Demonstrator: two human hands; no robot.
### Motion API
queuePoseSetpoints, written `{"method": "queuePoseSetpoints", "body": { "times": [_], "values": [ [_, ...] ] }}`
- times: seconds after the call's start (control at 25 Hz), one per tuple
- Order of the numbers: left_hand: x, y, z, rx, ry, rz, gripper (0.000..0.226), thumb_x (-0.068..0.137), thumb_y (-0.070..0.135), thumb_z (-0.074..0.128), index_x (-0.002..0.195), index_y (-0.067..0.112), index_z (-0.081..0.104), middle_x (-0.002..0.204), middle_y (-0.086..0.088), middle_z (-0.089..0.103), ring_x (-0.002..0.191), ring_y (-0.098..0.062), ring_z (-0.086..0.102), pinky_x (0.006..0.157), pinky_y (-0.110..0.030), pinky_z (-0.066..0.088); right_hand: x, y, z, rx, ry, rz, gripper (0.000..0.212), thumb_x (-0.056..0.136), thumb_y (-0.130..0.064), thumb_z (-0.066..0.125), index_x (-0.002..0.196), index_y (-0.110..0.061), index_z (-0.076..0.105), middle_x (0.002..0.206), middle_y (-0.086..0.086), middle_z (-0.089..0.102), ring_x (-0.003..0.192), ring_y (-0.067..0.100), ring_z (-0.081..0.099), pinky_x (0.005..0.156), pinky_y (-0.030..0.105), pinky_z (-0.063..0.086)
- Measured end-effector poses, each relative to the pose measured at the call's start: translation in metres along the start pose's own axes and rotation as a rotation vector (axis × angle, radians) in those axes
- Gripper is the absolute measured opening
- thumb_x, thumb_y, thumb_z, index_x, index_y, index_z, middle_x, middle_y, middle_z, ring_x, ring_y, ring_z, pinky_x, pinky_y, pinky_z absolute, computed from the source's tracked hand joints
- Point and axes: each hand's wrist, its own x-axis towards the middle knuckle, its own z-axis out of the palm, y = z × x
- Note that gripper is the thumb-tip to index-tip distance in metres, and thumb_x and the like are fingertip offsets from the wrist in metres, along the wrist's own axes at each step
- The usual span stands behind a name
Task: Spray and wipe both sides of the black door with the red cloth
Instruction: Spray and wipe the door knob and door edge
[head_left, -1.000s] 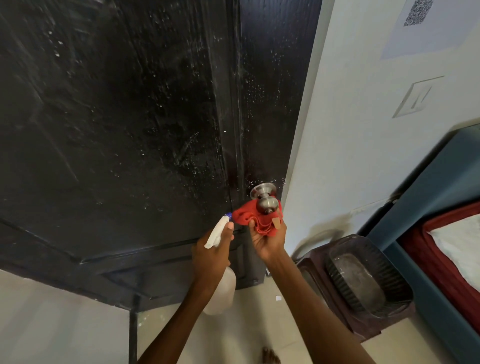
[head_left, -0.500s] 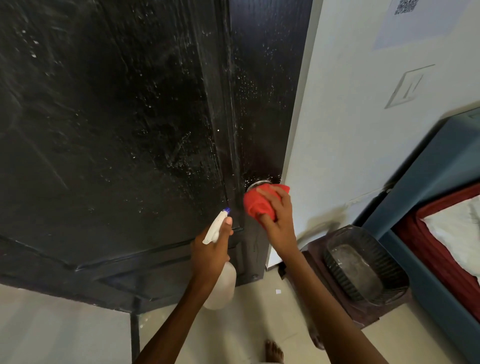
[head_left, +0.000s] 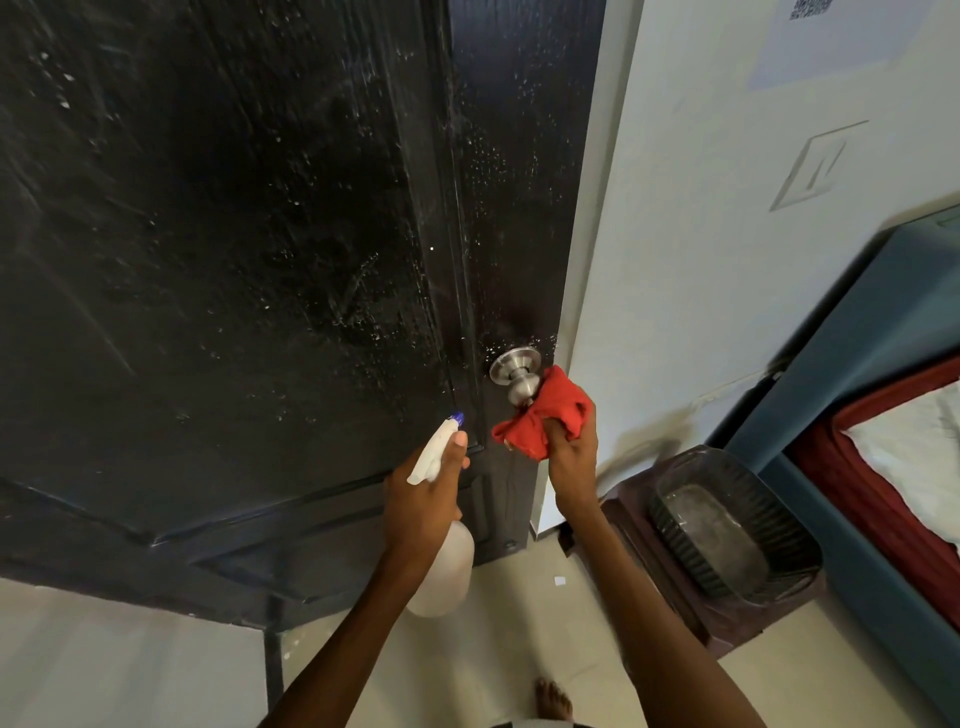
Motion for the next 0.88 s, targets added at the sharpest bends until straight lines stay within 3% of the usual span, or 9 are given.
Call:
{"method": "queuePoseSetpoints", "body": {
  "times": [0.16, 0.28, 0.36, 0.48, 0.64, 0.8, 0.88],
  "values": [
    [0.003, 0.000, 0.002, 0.021, -0.008, 0.019, 0.028, 0.094, 0.036, 0.067, 0.097, 0.009, 0.073, 0.066, 0.001, 0.061, 0.055, -0.012, 0.056, 0.043, -0.008, 0.042, -0.002, 0.006, 0.001, 0.340, -0.015, 0.217, 0.060, 0.094, -0.028, 0.071, 0.147, -0.027, 0.041, 0.139, 0.012, 0.057, 0.122, 0.032, 0.063, 0.101, 0.053, 0.055],
    [0.004, 0.001, 0.002, 0.027, -0.024, 0.026, 0.031, 0.095, 0.036, 0.066, 0.094, 0.006, 0.072, 0.061, 0.003, 0.058, 0.055, -0.012, 0.056, 0.044, -0.008, 0.042, -0.013, 0.004, 0.009, 0.485, 0.002, 0.273, 0.067, 0.093, -0.028, 0.073, 0.150, -0.027, 0.037, 0.142, 0.014, 0.055, 0.125, 0.034, 0.062, 0.101, 0.053, 0.055],
    [0.005, 0.000, 0.002, 0.044, -0.030, 0.042, 0.033, 0.095, 0.035, 0.066, 0.098, 0.004, 0.074, 0.064, 0.002, 0.062, 0.056, -0.012, 0.057, 0.046, -0.008, 0.044, -0.019, 0.000, 0.018, 0.417, 0.027, 0.225, 0.066, 0.095, -0.026, 0.071, 0.151, -0.026, 0.035, 0.140, 0.011, 0.056, 0.122, 0.028, 0.064, 0.096, 0.043, 0.058],
    [0.008, -0.001, 0.001, 0.033, -0.056, 0.042, 0.031, 0.095, 0.037, 0.065, 0.105, 0.009, 0.074, 0.086, -0.002, 0.073, 0.060, -0.012, 0.058, 0.047, -0.008, 0.045, -0.026, -0.014, 0.031, 0.329, 0.124, 0.147, 0.065, 0.096, -0.025, 0.071, 0.150, -0.025, 0.033, 0.133, 0.001, 0.056, 0.116, 0.019, 0.064, 0.085, 0.026, 0.058],
    [0.008, -0.001, 0.004, 0.028, -0.061, 0.044, 0.025, 0.095, 0.035, 0.066, 0.097, 0.011, 0.074, 0.068, 0.003, 0.065, 0.054, -0.011, 0.056, 0.044, -0.009, 0.043, -0.030, -0.019, 0.037, 0.075, 0.163, 0.032, 0.064, 0.098, -0.028, 0.069, 0.150, -0.026, 0.031, 0.134, -0.004, 0.050, 0.113, 0.009, 0.059, 0.082, 0.013, 0.053],
    [0.010, -0.002, 0.012, 0.050, -0.074, 0.055, 0.021, 0.093, 0.040, 0.068, 0.085, 0.022, 0.074, 0.074, 0.002, 0.071, 0.042, -0.008, 0.053, 0.043, -0.018, 0.044, -0.029, -0.013, 0.031, -0.155, 0.172, -0.018, 0.060, 0.094, -0.015, 0.066, 0.145, -0.024, 0.037, 0.126, -0.002, 0.056, 0.102, 0.007, 0.060, 0.077, 0.008, 0.043],
    [0.011, -0.003, 0.018, 0.067, -0.096, 0.049, 0.019, 0.093, 0.041, 0.067, 0.082, 0.025, 0.072, 0.079, -0.001, 0.073, 0.039, -0.007, 0.052, 0.043, -0.019, 0.045, -0.023, -0.011, 0.018, -0.154, 0.201, 0.010, 0.058, 0.093, -0.011, 0.065, 0.142, -0.025, 0.038, 0.122, -0.003, 0.057, 0.100, 0.012, 0.062, 0.083, 0.015, 0.049]
  ]
}}
